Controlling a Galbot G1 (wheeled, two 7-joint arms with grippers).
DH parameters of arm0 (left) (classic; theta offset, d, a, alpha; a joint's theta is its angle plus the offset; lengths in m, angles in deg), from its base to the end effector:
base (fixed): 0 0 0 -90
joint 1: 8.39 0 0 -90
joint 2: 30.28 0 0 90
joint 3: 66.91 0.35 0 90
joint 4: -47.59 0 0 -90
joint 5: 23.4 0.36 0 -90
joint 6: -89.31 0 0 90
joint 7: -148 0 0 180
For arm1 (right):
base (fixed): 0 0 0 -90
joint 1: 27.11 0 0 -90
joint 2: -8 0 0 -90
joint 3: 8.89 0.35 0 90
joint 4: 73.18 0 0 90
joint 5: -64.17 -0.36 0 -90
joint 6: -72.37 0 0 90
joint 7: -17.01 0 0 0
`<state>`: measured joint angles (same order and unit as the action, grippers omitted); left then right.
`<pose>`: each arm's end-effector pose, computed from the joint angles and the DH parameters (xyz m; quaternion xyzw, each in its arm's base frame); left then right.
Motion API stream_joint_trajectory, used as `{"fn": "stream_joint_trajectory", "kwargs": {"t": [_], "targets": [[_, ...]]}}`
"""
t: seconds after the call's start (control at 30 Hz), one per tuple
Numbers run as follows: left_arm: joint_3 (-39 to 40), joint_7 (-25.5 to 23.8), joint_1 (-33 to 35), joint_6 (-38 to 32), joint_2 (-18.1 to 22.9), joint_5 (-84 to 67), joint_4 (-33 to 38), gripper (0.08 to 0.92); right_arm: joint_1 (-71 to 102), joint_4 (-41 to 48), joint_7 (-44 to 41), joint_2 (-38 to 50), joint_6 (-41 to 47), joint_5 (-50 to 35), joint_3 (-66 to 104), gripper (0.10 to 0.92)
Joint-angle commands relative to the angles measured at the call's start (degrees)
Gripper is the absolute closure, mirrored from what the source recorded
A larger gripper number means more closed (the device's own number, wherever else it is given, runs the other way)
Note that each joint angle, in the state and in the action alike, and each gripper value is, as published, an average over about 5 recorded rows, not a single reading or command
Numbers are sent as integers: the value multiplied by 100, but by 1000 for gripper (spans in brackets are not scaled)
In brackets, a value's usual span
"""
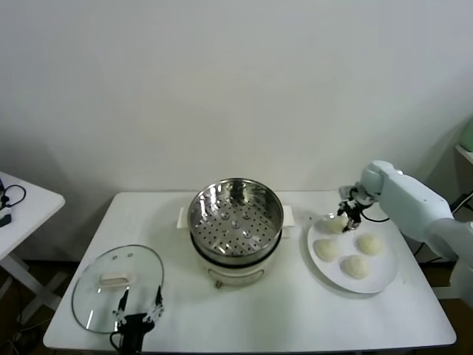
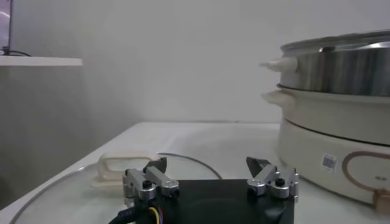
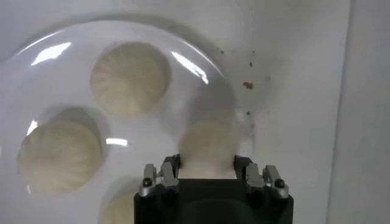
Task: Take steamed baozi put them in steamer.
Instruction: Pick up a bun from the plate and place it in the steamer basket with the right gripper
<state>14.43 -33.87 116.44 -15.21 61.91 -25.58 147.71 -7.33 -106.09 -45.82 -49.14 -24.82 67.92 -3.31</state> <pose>0.1228 0.0424 -0.4370 0.0652 -0.9939 -0.0016 0.0885 0.6214 -0.1904 -0.2033 0.4940 -0.5306 0.5544 0.4087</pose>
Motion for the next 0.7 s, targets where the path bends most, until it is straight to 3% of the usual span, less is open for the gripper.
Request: {"fn": "stream_joint_trajectory", "kwargs": {"t": [0.03, 0.37, 0.7], "targets": [[-32, 7, 21, 4, -3, 7, 2, 177, -1586, -880, -209, 183, -273, -1332, -1488, 429], [-35, 44, -21, -9, 17, 20, -90, 177, -3624, -2736, -417, -54, -880, -2492, -2526, 423], [36, 77, -34, -31, 53, 60, -134, 177, -3291, -3668, 365, -912, -2468, -1235, -2500, 423]]}}
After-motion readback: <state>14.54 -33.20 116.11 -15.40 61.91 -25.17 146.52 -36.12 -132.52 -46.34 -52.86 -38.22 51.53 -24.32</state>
